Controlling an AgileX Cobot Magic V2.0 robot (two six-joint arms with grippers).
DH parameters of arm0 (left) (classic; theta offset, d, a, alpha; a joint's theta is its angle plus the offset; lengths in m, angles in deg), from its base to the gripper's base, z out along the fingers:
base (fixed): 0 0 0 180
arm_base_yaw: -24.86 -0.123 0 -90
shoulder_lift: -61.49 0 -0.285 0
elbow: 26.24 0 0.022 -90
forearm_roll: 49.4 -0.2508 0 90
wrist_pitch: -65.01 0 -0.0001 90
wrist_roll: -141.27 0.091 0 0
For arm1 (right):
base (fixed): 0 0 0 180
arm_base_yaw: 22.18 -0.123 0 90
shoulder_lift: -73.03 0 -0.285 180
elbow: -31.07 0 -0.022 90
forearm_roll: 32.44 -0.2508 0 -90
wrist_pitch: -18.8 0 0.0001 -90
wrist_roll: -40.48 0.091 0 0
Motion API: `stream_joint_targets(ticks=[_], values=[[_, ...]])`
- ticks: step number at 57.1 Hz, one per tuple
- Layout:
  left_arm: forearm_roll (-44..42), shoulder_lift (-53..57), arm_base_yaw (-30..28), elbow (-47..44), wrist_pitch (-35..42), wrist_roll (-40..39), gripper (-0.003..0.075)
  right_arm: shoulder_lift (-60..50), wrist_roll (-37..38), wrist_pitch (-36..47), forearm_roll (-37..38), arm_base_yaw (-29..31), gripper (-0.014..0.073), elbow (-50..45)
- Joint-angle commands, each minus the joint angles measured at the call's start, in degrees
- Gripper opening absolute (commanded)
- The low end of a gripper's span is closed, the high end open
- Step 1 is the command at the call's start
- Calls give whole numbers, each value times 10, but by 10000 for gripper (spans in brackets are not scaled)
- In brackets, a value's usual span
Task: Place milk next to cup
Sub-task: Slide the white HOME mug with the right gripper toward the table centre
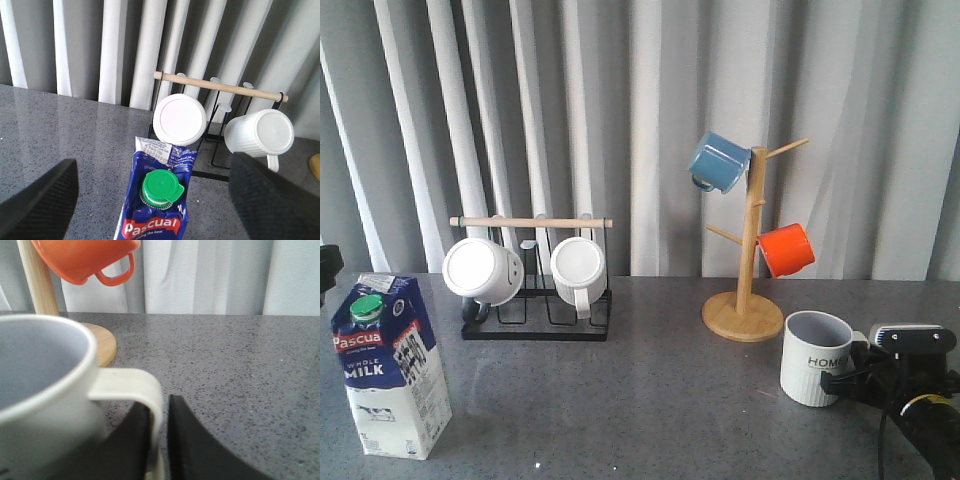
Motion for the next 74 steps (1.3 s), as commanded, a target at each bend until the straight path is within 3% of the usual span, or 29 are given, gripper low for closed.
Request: stream_joint_targets(ticks=[1, 11, 27, 33, 43, 51, 62, 74], values=[[2, 10, 1, 21, 47, -3, 594, -51, 4, 21, 12, -20, -9, 15], [2, 10, 1, 21, 47, -3, 594, -85, 4, -2, -7, -99, -4, 15], [2, 10, 1, 21, 47, -3, 594, -61, -77, 43, -208, -276, 9, 15], [2, 10, 1, 21, 47, -3, 594, -47, -117, 56, -259, -314, 24, 16], [2, 10, 1, 21, 47, -3, 594, -34, -184, 50, -304, -336, 79, 19], [2, 10, 1, 21, 47, -3, 594, -40, -197, 40, -320, -340, 171, 15], [2, 10, 1, 21, 47, -3, 594, -77, -184, 53, -291, -341, 279, -41], [2, 10, 1, 21, 47, -3, 594, -159, -140, 38, -219, -334, 296, -118]])
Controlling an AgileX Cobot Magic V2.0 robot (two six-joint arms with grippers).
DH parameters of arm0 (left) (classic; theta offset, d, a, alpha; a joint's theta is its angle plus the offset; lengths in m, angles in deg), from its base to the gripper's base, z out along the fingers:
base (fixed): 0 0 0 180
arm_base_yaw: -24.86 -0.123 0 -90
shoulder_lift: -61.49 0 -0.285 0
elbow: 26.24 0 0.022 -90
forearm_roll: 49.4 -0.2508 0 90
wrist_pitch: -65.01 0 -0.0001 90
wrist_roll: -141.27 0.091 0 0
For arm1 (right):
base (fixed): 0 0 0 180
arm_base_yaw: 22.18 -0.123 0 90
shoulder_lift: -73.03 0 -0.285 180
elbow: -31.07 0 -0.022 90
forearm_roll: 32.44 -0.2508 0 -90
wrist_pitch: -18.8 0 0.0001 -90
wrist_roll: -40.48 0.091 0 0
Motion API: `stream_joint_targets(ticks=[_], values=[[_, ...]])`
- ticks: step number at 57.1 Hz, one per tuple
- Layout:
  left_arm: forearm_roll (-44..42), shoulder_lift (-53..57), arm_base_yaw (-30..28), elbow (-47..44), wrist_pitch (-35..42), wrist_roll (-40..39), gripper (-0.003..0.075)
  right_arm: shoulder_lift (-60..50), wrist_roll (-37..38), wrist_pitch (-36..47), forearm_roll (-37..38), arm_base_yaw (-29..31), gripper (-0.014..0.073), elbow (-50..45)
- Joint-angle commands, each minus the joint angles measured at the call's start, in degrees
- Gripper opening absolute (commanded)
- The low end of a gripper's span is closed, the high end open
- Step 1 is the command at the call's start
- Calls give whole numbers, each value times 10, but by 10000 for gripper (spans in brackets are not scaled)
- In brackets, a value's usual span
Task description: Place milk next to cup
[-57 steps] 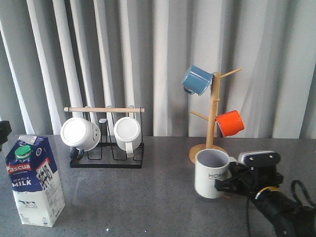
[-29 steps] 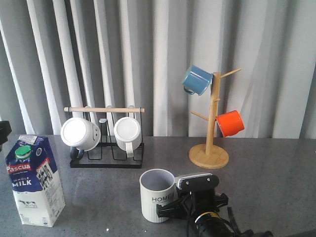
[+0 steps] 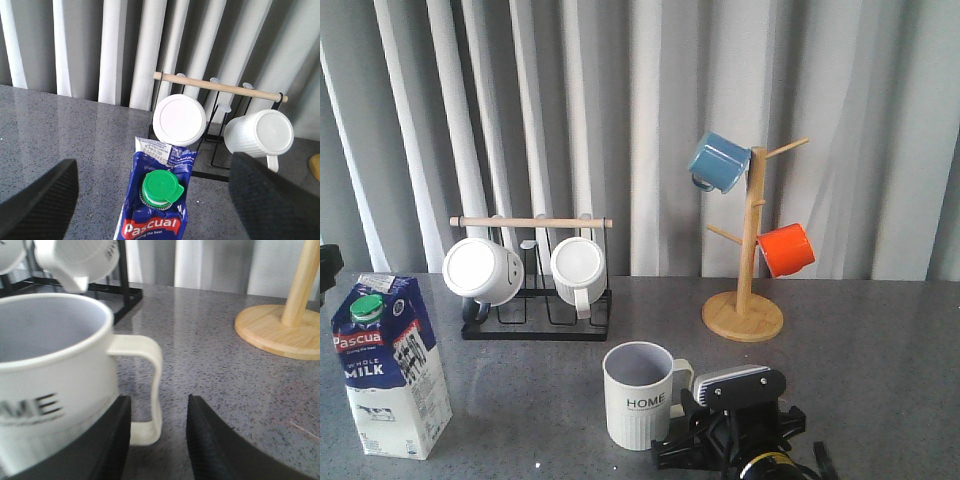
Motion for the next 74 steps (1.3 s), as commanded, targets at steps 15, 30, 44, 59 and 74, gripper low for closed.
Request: stream_joint_targets(ticks=[15, 30, 44, 59, 74], values=[[2, 10, 1, 21, 47, -3, 594, -242, 26, -142, 191, 86, 296, -21], [2, 10, 1, 21, 47, -3, 594, -394, 112, -166, 279, 170, 274, -21], [2, 10, 1, 21, 47, -3, 594, -458, 115, -199, 288, 192, -12, -21], [2, 10, 1, 21, 47, -3, 594, -458, 113, -195, 288, 191, -8, -22], [2, 10, 1, 21, 47, -3, 594, -458, 113, -195, 288, 191, -8, -22]])
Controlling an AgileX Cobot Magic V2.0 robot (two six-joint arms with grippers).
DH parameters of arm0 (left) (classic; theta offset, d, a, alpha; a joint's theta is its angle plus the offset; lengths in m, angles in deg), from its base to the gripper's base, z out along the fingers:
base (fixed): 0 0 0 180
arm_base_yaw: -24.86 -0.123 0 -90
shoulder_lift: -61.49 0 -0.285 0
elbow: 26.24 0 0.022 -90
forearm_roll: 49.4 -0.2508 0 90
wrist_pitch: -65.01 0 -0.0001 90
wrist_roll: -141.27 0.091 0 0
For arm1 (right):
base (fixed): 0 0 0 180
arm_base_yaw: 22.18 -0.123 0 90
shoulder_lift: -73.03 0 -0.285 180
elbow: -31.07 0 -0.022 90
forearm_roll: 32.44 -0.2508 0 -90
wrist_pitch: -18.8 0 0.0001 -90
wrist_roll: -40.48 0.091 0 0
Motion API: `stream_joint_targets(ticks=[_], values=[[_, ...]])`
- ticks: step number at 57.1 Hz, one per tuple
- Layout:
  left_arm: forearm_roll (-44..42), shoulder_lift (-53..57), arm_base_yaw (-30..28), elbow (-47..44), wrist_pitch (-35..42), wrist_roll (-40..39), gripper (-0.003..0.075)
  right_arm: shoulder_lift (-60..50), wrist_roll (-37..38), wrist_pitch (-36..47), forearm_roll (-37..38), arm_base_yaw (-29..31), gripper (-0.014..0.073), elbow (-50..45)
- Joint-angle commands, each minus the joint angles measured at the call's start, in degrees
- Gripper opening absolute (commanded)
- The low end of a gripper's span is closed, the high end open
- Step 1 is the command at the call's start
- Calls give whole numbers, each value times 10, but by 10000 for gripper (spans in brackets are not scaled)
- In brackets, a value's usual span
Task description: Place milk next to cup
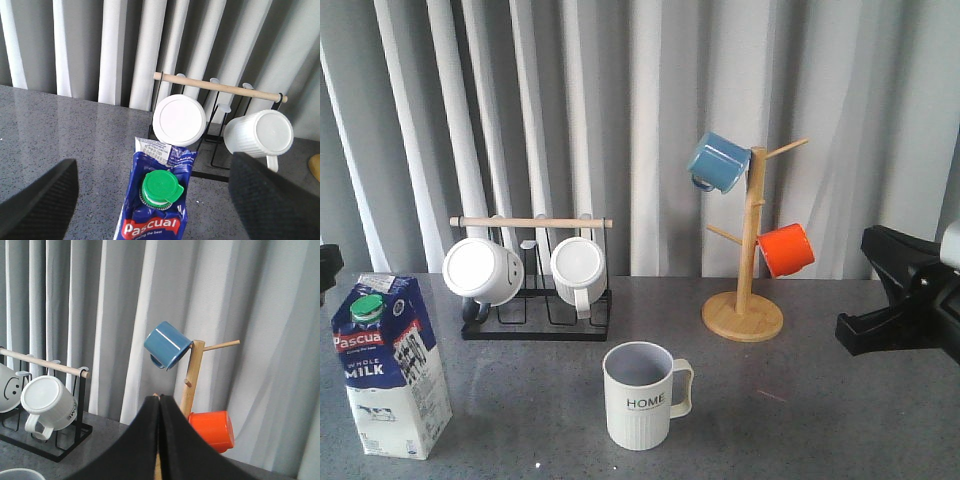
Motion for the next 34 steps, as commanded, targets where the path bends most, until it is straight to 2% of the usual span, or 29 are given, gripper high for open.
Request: stream_joint_targets(ticks=[1, 16, 20, 29, 34], values=[[2, 10, 1, 21, 46, -3, 594, -11, -1, 41, 1, 3, -8, 14], [2, 10, 1, 21, 46, -2, 594, -11, -1, 41, 1, 3, -8, 14], [2, 7, 1, 21, 74, 0, 594, -11, -1, 41, 1, 3, -8, 14], [0, -15, 4, 21, 130, 90, 606, -11, -1, 40, 1, 3, -8, 14], [1, -40, 22, 21, 141, 103, 644, -11, -1, 40, 1, 3, -8, 14]])
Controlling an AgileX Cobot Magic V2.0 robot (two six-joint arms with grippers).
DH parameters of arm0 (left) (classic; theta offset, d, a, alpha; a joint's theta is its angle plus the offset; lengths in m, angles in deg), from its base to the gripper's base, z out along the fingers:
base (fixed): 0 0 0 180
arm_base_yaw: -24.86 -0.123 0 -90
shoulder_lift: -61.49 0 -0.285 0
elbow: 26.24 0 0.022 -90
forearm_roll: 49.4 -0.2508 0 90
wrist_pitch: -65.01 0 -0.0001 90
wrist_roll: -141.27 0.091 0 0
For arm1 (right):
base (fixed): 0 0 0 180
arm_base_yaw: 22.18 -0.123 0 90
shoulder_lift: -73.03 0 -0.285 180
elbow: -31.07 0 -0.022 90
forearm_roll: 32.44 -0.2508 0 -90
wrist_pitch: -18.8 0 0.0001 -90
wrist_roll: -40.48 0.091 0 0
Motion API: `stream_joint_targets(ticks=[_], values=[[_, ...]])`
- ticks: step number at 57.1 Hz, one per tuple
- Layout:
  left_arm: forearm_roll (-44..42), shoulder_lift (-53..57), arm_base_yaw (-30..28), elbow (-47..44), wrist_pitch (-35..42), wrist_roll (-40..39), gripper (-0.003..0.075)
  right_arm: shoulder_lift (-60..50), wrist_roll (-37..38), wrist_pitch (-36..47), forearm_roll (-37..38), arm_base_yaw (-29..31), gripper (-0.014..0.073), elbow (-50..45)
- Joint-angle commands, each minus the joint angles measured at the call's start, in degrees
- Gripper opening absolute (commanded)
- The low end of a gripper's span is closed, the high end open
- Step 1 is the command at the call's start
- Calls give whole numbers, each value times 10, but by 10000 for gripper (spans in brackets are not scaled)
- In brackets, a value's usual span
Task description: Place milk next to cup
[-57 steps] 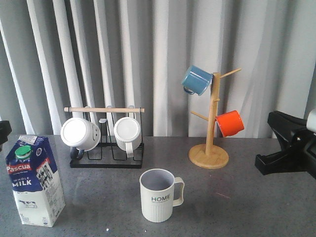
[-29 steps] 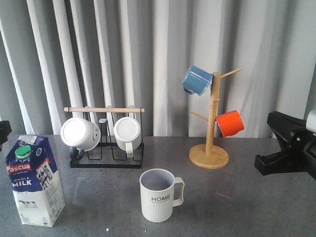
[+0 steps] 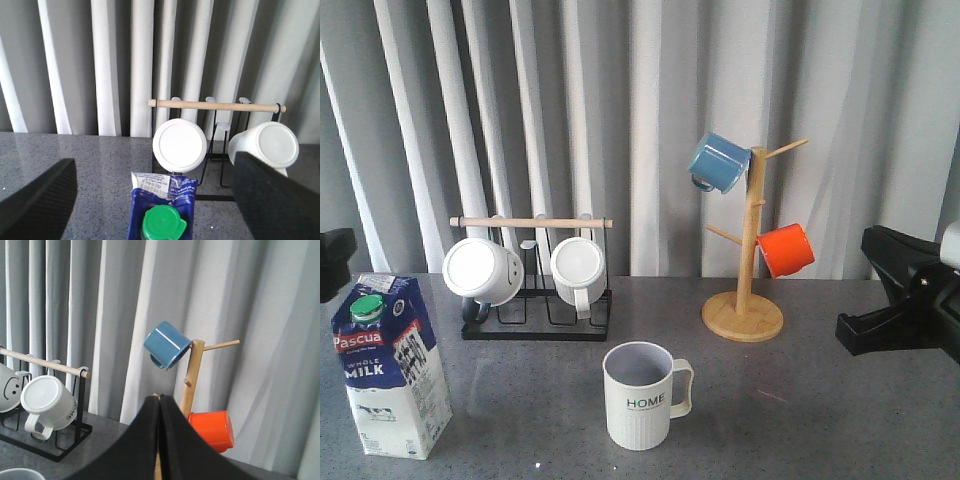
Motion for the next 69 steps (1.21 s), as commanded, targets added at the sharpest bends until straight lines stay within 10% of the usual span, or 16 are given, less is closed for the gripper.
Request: stream_joint_targets(ticks=[1, 51, 58, 69], values=[[1, -19, 17, 21, 61, 24, 651, -11, -1, 39, 1, 3, -8, 14], [3, -184, 5, -50, 246, 12, 705, -11, -1, 35, 1, 3, -8, 14], [4, -205, -5, -50, 266, 7, 606, -11, -1, 36, 1, 3, -8, 14], [32, -204, -6, -50, 290, 7, 199, -11, -1, 36, 1, 3, -8, 14]])
